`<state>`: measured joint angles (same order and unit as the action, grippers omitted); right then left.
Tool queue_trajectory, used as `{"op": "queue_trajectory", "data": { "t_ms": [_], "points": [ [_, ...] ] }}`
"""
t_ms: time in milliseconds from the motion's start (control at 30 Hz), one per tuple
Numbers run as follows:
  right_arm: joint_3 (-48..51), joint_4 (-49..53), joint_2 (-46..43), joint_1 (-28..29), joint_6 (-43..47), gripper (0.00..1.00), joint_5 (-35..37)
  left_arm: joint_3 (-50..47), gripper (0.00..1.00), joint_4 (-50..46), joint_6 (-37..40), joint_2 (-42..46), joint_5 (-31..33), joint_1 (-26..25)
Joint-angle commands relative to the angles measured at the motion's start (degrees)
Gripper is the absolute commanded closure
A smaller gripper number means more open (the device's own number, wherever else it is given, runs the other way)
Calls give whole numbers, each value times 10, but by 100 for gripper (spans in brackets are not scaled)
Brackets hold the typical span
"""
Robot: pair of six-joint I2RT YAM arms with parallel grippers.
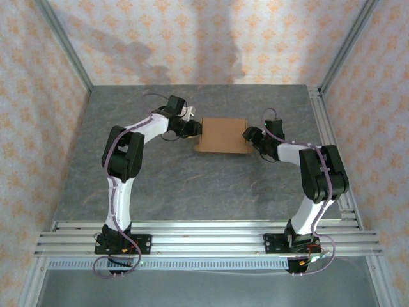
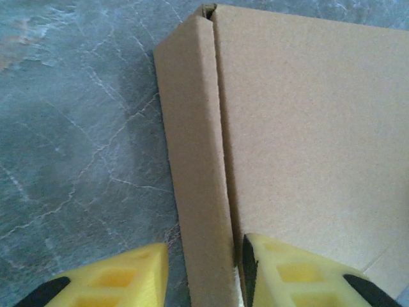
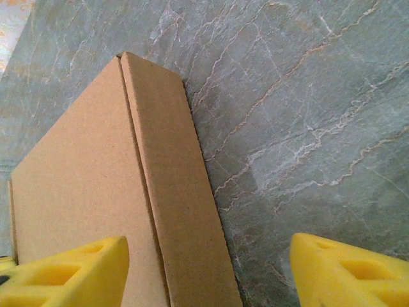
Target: Fold the paper box
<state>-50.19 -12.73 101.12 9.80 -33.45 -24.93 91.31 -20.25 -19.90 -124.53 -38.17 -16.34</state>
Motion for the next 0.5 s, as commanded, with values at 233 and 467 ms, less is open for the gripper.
{"op": "queue_trajectory", "data": {
  "t_ms": [233,467],
  "points": [
    [-11,-2,9,-1,8,31,-3,-23,78,19,-11,-9,-37,28],
    [-11,-37,12,-1,-1,23,-32,-38,90,32,-13,-13,-57,40]
  ]
}}
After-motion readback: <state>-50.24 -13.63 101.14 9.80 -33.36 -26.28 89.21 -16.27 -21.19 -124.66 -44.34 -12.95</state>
